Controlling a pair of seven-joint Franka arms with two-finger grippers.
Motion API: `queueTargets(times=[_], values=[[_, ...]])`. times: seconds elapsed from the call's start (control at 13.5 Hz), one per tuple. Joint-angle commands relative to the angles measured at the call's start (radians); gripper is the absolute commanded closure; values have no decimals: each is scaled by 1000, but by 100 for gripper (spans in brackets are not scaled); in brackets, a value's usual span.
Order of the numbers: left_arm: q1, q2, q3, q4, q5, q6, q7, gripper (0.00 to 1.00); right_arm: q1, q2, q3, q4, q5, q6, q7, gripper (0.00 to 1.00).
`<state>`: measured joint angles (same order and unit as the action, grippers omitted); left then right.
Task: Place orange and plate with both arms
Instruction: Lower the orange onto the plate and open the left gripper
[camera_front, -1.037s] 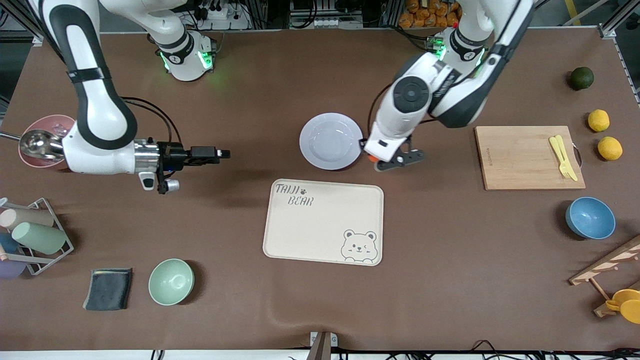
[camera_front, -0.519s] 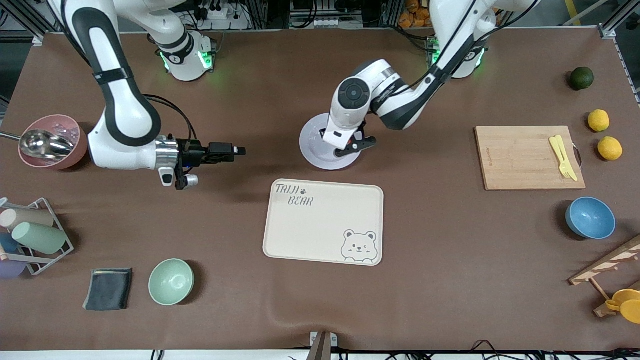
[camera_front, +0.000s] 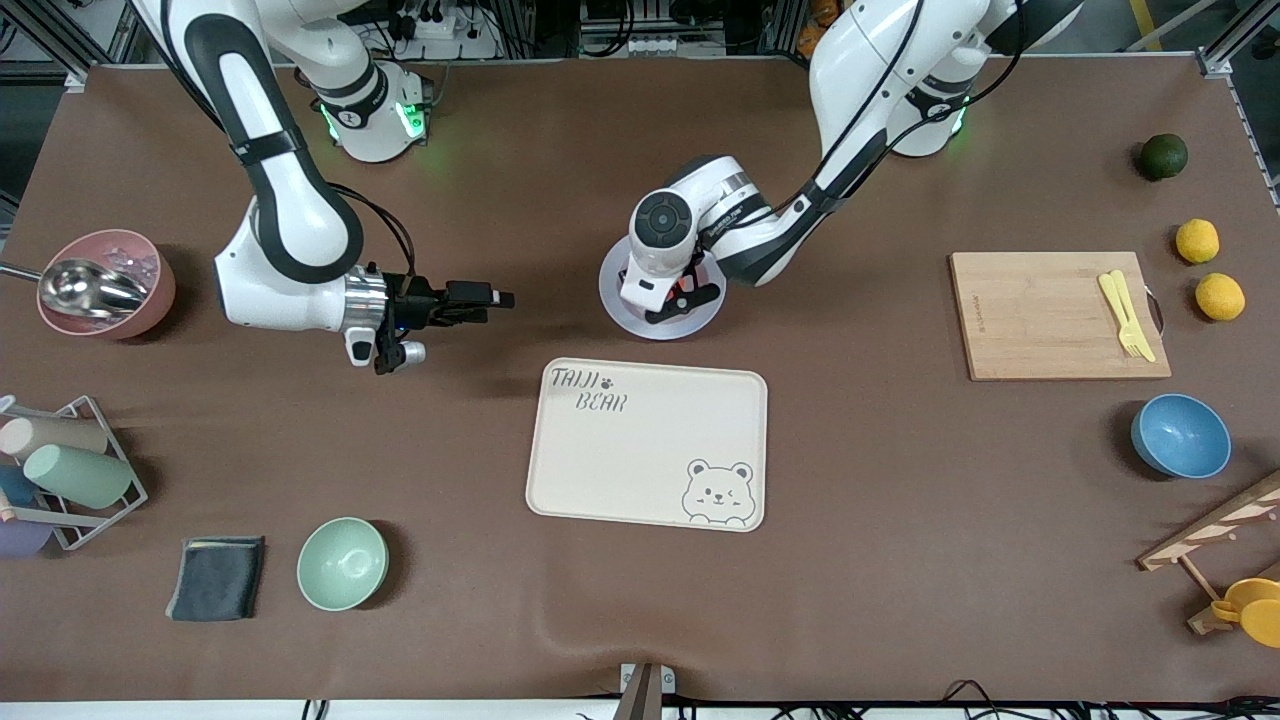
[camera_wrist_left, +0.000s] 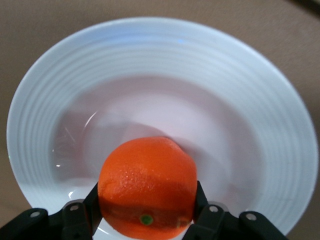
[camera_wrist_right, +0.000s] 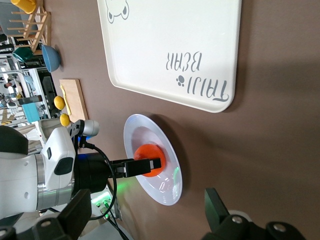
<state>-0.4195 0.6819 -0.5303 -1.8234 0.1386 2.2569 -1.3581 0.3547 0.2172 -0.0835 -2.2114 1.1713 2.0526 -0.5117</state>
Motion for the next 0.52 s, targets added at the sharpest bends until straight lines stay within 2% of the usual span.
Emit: queueTargets(times=[0.0,0.22,0.44], values=[[-7,2,18,15,36,4,-22,0,68,-19,-9,-39,56,79,-24,0],[4,-36,18,10,38,-2,-55,0,118,-16,-9,-53,125,142,-57,0],[33,-155,16,7,36,-83,-62,0,156,-16,-9,-67,137,201,-64,2]])
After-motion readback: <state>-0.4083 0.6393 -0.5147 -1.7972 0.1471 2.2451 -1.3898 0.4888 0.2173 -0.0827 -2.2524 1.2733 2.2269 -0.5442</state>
